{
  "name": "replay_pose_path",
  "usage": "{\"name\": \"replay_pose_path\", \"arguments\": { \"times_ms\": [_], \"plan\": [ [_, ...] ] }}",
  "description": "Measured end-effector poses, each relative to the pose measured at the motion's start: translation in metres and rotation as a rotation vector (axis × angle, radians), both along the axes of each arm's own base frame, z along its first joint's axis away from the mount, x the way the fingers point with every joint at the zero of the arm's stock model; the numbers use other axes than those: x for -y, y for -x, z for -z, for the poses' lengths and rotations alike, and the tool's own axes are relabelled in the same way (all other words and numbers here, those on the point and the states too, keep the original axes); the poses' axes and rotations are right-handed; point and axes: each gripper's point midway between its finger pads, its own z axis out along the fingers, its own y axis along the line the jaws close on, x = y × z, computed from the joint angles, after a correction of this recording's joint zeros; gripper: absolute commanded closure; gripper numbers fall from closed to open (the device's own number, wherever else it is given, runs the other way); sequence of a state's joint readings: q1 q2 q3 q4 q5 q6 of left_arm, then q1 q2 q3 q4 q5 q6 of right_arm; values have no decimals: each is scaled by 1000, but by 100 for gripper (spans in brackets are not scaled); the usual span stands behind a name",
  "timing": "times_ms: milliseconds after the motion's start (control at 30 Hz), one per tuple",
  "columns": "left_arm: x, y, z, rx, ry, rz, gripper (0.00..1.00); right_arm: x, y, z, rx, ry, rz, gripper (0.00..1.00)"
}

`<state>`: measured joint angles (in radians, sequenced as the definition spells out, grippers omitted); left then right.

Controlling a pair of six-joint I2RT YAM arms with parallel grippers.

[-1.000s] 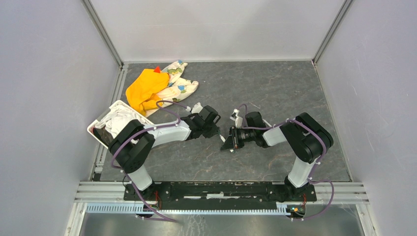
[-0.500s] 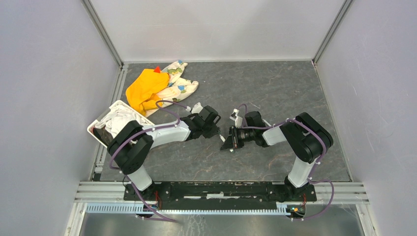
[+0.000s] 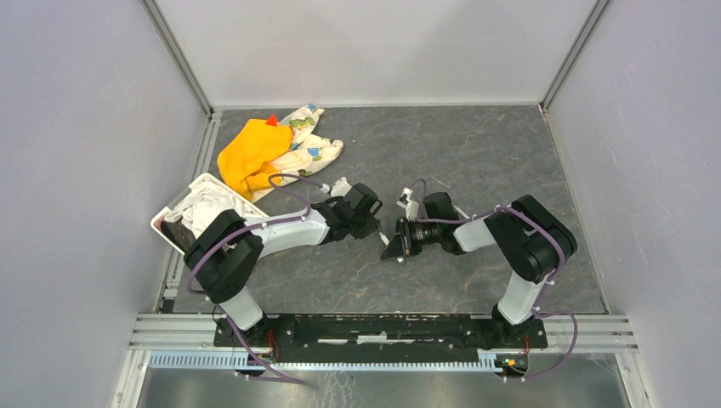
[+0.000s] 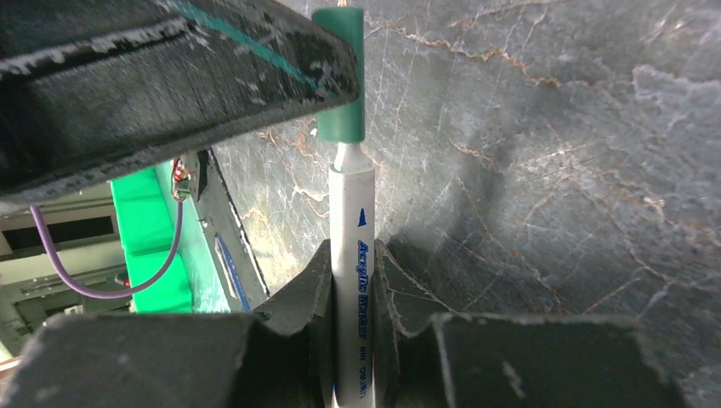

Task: Insert the pens into the pen caps
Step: Insert the pen cap onto the pen.

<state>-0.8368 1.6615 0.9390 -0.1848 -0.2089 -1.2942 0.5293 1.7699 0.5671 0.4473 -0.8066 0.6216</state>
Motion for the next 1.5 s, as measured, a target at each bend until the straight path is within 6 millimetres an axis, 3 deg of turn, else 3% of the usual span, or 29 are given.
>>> {"name": "replay_pose_path", "arguments": {
  "times_ms": [567,900,1167,1300,1500],
  "plan": [
    [6,6,-4,6,8,20,98,3,-5,-3,90,5,-16,100],
    [4,8,-38,82,30,10,96,2,-10,-28,223,-63,-80,100],
    [12,11,-70,152,63,15,88,9,-11,-55,317,-156,-109,100],
    [17,15,-83,176,85,25,75,12,-9,-66,357,-201,-126,100],
    [25,27,-98,196,111,71,66,9,-12,-87,449,-256,-150,100]
  ]
}}
